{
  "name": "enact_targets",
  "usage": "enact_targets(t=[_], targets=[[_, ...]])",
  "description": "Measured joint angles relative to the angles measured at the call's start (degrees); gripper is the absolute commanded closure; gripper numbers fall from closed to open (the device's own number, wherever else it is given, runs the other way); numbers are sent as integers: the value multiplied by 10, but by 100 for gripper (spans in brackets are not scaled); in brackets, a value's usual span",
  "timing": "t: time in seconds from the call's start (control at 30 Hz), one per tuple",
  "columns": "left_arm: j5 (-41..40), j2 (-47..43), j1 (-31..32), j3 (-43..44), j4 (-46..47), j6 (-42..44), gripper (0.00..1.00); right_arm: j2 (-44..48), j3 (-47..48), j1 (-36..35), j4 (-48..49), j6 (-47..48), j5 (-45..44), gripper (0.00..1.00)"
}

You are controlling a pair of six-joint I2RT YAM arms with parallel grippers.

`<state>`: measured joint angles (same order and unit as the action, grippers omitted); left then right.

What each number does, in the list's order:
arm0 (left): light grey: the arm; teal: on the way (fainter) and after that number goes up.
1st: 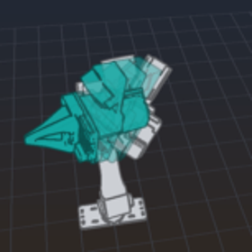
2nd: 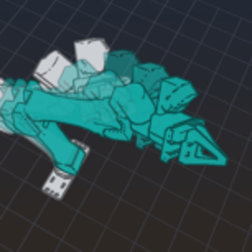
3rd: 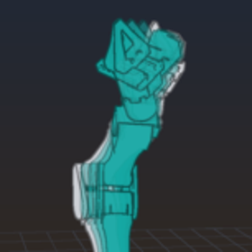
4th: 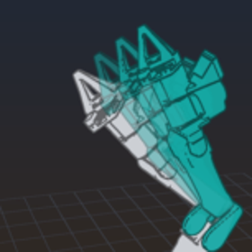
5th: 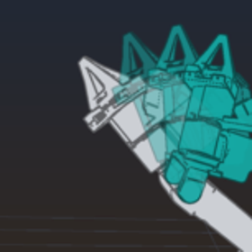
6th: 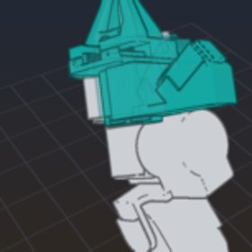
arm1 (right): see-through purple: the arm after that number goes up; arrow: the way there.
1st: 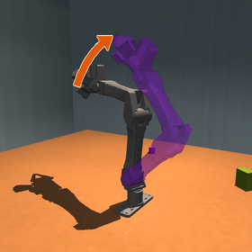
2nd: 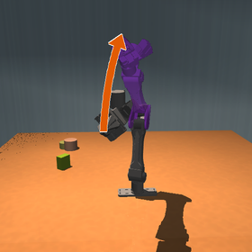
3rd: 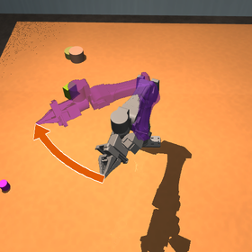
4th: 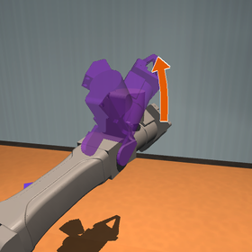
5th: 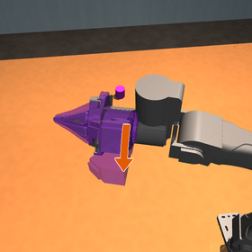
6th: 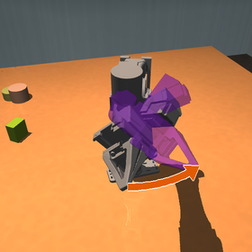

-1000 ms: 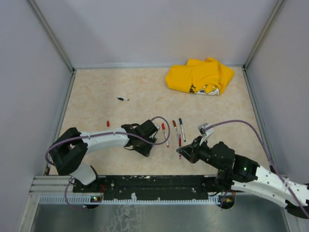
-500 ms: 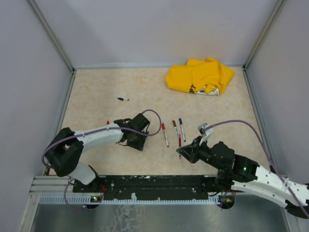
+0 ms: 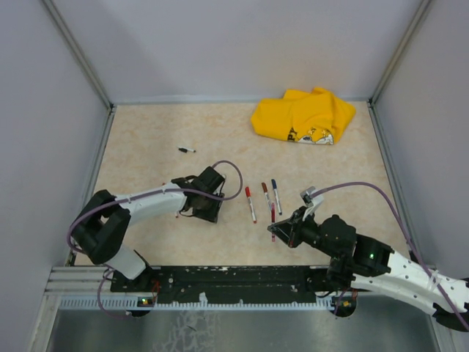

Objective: Insert the pens into the pen caps
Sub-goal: Move the pen cap to the center of the board.

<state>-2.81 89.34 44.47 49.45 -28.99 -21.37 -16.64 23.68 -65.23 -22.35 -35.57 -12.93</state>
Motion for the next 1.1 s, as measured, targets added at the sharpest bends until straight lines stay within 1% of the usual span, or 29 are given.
enact_targets(t=[0.23,0.63,0.77,0.9,1.0,1.1], targets=[[-4,16,0,15,10,0,54,0,0,0,-1,0,0,100],[-19,53,0,57,20,-3,58,1,0,0,-4,0,0,100],[-52,44,0,61,18,-14,58,1,0,0,-5,0,0,100],[-83,3,2,61,15,-33,58,1,0,0,-5,0,0,100],[-95,-16,8,68,10,-54,57,1,0,0,-4,0,0,100],[-97,-14,22,78,3,-75,57,0,0,0,-4,0,0,100]])
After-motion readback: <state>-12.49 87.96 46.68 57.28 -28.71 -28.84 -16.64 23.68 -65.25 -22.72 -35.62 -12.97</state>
